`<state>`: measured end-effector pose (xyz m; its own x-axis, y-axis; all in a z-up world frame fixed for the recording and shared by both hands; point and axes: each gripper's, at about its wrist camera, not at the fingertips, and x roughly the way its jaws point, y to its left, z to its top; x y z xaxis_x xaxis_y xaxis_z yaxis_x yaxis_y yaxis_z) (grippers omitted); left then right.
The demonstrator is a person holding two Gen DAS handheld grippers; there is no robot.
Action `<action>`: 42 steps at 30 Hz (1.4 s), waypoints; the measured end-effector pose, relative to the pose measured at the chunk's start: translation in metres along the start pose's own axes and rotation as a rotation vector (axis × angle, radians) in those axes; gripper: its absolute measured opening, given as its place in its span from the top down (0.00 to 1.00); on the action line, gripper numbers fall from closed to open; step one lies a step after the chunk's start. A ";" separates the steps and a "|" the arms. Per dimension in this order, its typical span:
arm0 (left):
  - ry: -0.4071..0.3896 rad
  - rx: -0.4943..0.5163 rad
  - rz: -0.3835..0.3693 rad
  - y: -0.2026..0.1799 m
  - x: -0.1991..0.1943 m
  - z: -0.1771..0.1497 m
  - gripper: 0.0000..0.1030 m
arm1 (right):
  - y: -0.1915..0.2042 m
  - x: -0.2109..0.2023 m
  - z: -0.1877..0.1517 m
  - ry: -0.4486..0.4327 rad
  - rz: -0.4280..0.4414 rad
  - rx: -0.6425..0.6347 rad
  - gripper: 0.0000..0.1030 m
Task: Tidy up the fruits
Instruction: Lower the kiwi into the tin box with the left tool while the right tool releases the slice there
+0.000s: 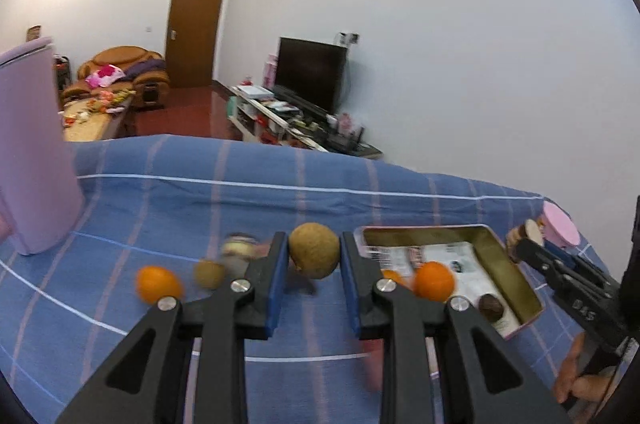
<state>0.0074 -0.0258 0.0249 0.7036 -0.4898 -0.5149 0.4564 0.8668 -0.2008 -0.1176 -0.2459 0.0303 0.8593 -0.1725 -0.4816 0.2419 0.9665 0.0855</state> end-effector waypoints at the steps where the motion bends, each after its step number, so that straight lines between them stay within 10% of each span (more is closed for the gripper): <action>1: 0.004 0.009 -0.008 -0.011 0.003 0.000 0.74 | -0.007 0.001 0.000 0.002 -0.009 0.007 0.65; 16: 0.161 0.099 0.026 -0.119 0.047 -0.030 0.73 | -0.047 0.029 0.002 0.096 0.009 0.063 0.65; 42: 0.160 0.197 0.114 -0.130 0.054 -0.036 0.73 | -0.029 0.047 -0.009 0.175 0.080 0.025 0.65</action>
<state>-0.0338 -0.1620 -0.0069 0.6685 -0.3557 -0.6532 0.4878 0.8726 0.0241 -0.0879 -0.2809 -0.0025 0.7853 -0.0573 -0.6165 0.1888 0.9705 0.1502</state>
